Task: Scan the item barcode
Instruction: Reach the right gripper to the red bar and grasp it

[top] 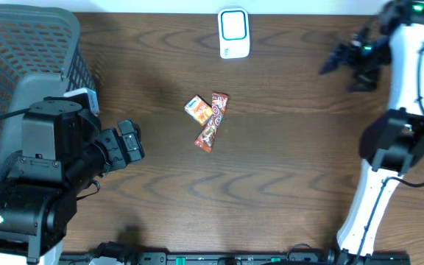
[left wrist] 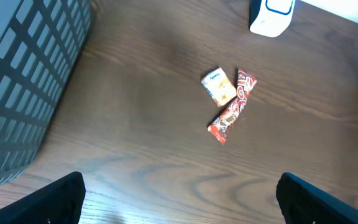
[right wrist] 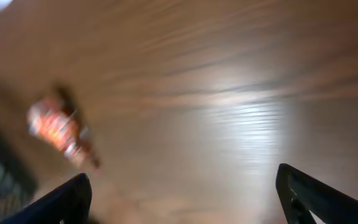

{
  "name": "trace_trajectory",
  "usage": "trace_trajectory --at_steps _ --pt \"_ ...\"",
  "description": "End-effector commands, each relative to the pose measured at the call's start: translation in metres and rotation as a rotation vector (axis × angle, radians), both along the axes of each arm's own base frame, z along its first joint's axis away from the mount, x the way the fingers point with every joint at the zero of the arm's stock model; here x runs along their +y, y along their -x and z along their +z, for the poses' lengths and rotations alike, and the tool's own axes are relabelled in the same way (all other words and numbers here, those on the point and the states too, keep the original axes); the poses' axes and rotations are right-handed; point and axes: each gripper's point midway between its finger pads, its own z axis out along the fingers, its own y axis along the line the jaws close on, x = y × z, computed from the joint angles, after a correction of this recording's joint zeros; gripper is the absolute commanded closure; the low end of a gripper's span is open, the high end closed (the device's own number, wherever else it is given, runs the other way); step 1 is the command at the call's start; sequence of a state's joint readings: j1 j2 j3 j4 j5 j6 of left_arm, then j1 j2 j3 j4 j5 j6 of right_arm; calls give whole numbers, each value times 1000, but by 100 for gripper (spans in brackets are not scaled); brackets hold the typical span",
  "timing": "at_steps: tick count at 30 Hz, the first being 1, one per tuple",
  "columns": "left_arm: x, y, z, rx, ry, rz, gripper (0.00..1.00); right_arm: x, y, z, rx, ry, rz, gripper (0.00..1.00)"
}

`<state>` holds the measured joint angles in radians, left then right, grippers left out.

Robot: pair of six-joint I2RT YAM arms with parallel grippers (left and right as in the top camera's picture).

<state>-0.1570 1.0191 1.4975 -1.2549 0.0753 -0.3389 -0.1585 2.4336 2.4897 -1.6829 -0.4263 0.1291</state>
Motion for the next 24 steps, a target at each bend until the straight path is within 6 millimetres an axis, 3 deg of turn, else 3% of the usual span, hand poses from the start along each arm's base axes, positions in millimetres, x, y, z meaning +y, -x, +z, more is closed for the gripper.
trace_trajectory --at_steps 1,7,14,20,24 --pt "3 0 0 -1 -13 5 2 87 14 8 -22 -108 231 11" --pt "3 0 0 -2 -13 5 2 166 54 -29 69 48 489 3" --pt "3 0 0 -2 -13 5 2 220 74 -61 81 229 493 1" --pt "3 0 0 -1 -13 5 2 274 72 -77 3 220 404 21" --pt "3 0 0 -2 -13 5 2 296 77 -89 -34 227 415 29"
